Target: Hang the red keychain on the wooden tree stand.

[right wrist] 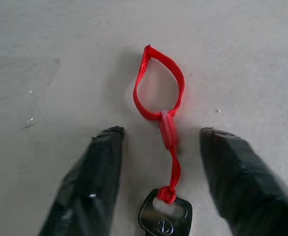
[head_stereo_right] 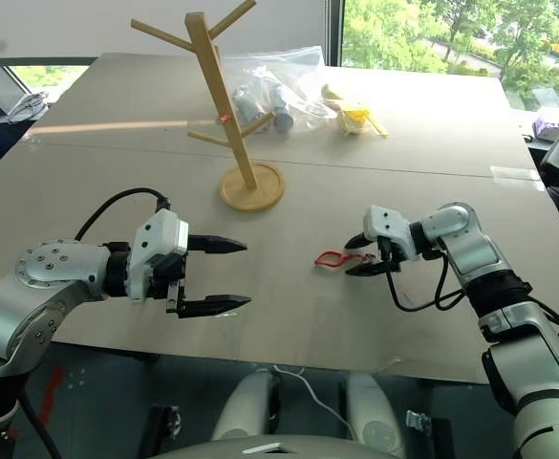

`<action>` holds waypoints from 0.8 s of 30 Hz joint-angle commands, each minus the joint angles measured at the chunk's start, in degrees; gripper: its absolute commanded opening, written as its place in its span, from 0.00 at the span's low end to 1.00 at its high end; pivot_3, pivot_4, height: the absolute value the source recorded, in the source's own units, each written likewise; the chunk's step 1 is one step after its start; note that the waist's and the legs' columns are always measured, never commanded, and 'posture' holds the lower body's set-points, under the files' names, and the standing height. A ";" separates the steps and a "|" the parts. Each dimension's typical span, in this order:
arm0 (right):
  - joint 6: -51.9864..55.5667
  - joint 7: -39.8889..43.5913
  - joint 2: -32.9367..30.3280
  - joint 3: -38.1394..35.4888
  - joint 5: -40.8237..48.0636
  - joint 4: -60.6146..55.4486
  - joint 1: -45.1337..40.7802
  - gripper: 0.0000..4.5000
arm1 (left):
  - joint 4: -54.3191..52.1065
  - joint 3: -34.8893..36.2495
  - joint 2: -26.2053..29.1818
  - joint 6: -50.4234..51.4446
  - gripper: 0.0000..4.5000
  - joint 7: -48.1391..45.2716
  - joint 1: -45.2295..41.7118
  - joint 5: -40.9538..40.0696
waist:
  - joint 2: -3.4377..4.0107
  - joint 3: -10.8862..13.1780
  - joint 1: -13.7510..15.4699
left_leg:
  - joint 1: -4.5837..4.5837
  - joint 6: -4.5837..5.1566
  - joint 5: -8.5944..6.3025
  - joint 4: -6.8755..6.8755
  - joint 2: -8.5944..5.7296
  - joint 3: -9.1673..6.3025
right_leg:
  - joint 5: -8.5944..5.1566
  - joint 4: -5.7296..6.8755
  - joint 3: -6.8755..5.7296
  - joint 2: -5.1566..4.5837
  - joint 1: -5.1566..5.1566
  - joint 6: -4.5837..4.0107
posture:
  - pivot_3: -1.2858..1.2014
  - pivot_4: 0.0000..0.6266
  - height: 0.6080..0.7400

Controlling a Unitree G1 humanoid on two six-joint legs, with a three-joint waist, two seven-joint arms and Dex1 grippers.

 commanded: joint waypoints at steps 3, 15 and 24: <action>-2.55 1.49 -0.65 -0.28 -1.37 1.51 -1.13 0.08 | -0.96 0.53 0.10 -1.42 1.00 -0.02 -0.43 0.10 | 0.00 0.00 0.00 | 0.00 0.00 0.00 0.00 0.00 0.00 | 0.00 0.00 0.00 0.00 0.00 0.00 | 0.52 0.24 1.00; 10.67 -4.27 -0.52 -7.36 7.40 -18.27 4.95 0.01 | -5.37 8.94 -3.38 4.04 1.00 7.70 5.64 -7.85 | 0.01 0.01 -0.02 | -0.01 0.00 0.00 -0.02 0.01 -0.02 | 0.00 0.01 0.01 0.00 -0.01 0.00 | 0.52 0.24 1.00; 18.31 -40.51 18.60 -14.39 7.21 -42.07 8.91 0.01 | -8.69 30.64 -10.22 11.65 1.00 37.38 8.32 -37.72 | 0.00 0.01 -0.16 | 0.02 -0.02 0.00 -0.01 0.09 -0.12 | 0.00 0.12 -0.05 0.04 0.00 0.01 | 0.52 0.24 1.00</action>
